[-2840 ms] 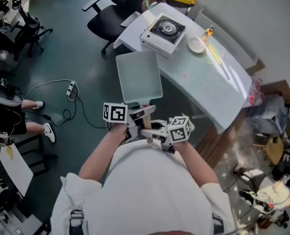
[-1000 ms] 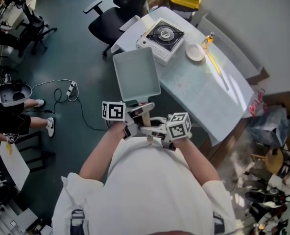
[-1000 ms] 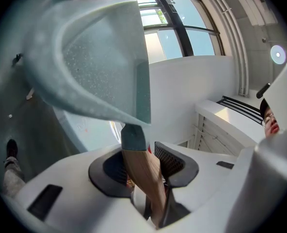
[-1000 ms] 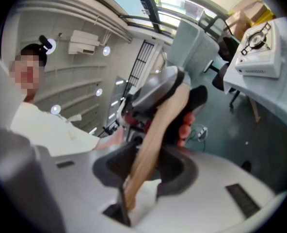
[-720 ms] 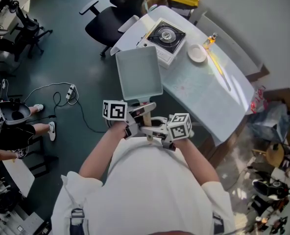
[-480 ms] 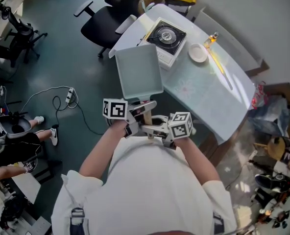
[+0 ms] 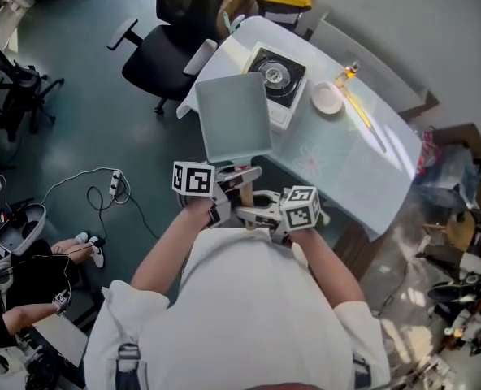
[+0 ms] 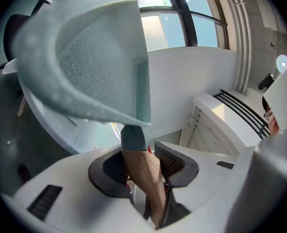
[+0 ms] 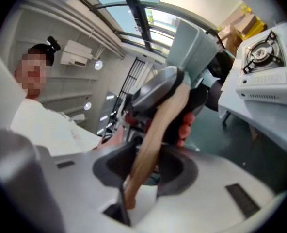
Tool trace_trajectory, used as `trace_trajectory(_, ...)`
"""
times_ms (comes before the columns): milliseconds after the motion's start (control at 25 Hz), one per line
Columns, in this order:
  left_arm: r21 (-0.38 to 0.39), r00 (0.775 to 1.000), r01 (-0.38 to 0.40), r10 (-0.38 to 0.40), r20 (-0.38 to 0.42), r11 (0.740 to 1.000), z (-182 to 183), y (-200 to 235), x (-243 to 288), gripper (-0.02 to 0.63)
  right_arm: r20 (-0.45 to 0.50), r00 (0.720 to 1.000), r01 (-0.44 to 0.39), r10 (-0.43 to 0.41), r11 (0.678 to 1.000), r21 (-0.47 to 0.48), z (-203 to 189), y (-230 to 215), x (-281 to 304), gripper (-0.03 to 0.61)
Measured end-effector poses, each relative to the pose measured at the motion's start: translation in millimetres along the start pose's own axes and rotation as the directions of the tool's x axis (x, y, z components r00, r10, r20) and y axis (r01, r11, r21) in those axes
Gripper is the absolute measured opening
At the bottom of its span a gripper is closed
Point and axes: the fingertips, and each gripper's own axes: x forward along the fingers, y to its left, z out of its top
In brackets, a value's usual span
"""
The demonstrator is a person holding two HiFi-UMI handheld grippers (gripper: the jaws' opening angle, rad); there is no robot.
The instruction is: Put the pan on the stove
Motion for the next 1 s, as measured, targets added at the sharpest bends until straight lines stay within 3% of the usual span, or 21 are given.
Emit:
trace_trajectory(360, 0.0, 0.999, 0.005, -0.005, -0.043, 1.0, 36, 12, 3, 0.172, 0.033, 0.999, 0.018, -0.019, 1.0, 0.02, 36, -19, 12, 0.146)
trace_trajectory(800, 0.009, 0.999, -0.032, 0.032, -0.011, 0.999, 69, 29, 31, 0.172, -0.007, 1.0, -0.005, 0.005, 1.0, 0.025, 63, -46, -8, 0.146)
trace_trajectory(1000, -0.023, 0.999, -0.029, 0.03, 0.024, 0.999, 90, 37, 51, 0.172, -0.037, 0.999, -0.019, 0.02, 1.0, 0.016, 85, -63, -23, 0.146)
